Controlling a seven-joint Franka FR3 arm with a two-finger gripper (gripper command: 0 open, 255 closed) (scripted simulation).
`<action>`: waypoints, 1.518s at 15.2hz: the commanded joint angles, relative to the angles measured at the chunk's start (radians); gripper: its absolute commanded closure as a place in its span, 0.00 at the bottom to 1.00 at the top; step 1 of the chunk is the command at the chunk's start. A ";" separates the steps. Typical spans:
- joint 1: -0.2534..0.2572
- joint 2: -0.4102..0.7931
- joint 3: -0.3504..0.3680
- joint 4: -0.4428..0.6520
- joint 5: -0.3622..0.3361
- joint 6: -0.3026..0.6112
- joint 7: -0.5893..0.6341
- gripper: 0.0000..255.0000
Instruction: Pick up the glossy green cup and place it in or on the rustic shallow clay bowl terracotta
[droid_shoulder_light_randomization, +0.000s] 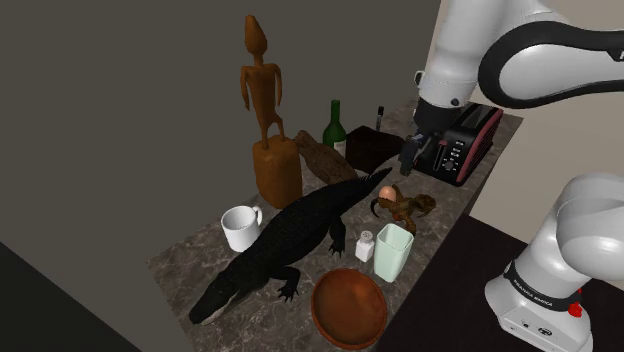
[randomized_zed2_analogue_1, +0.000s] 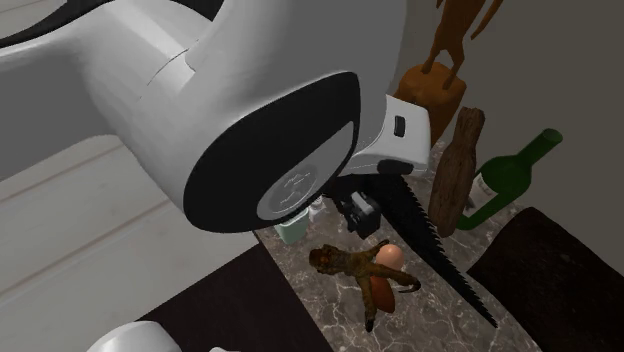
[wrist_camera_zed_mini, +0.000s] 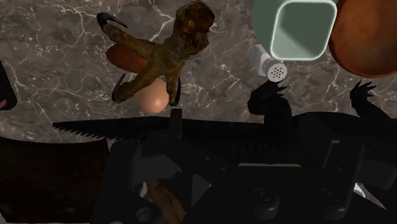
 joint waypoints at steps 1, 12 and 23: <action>0.020 0.009 0.038 -0.037 0.024 0.043 0.030 0.00; 0.130 0.167 0.277 -0.143 0.153 0.289 0.214 0.00; 0.126 0.272 0.336 -0.200 0.168 0.449 0.238 0.00</action>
